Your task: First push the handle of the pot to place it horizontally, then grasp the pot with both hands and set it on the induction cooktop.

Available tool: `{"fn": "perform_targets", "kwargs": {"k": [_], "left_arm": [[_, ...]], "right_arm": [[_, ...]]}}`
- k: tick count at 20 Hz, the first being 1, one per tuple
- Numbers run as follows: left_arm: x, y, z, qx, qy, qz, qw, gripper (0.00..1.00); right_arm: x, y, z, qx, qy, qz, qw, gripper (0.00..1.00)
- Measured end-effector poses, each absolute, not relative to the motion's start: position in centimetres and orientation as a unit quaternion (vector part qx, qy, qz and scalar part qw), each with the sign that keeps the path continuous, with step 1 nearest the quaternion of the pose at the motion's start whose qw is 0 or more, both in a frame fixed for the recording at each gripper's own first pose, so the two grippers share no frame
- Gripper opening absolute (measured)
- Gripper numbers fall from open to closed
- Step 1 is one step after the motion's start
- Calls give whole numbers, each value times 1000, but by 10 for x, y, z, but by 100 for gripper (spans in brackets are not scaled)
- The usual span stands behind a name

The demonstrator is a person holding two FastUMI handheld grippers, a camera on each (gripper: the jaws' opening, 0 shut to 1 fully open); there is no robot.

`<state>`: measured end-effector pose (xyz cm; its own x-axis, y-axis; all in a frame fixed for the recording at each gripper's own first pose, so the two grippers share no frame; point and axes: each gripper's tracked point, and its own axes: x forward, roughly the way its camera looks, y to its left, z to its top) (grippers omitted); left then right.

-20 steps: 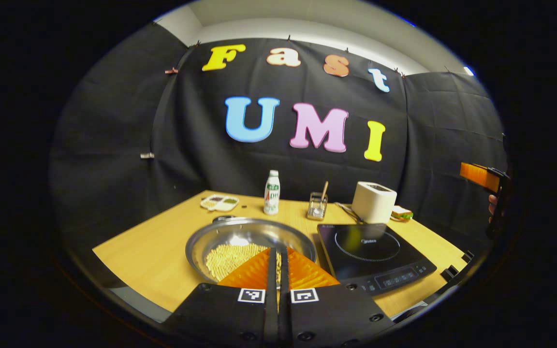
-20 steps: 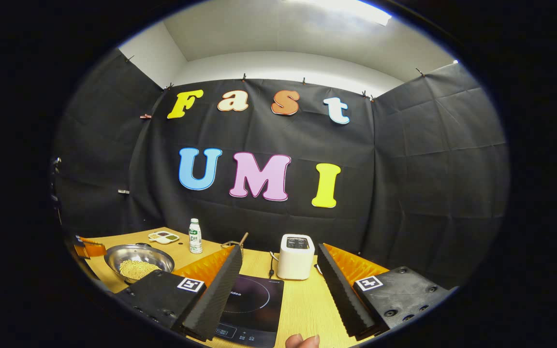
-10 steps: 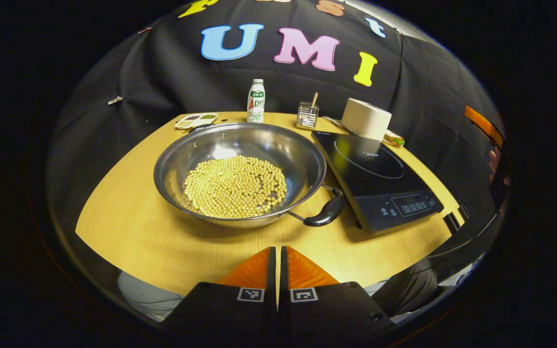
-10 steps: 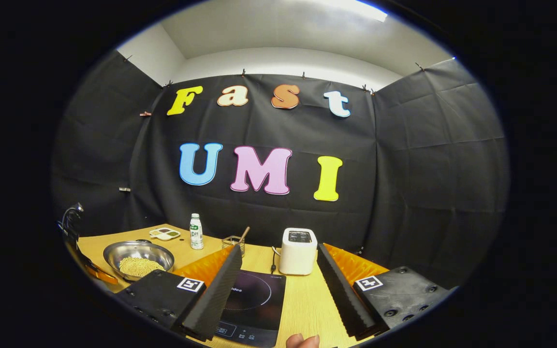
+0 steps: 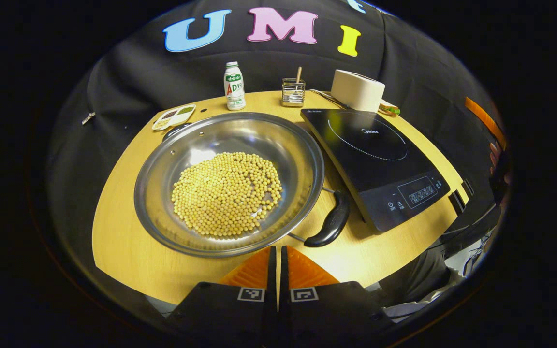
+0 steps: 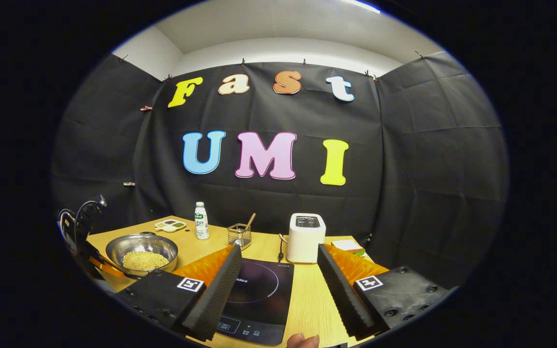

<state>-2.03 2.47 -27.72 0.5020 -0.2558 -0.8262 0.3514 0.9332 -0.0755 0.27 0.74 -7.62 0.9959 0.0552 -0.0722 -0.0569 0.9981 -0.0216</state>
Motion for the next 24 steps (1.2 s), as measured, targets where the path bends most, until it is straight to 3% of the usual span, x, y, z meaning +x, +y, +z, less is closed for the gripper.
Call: {"fn": "perform_targets", "kwargs": {"k": [12,24], "left_arm": [[7,-28,-282,95,494,-197,842,5],[63,-70,-284,110,476,-171,856,5]], "right_arm": [[-4,-18,-77,-9,36,11,999,97],[-10,-41,-99,4,57,0,998,98]]}}
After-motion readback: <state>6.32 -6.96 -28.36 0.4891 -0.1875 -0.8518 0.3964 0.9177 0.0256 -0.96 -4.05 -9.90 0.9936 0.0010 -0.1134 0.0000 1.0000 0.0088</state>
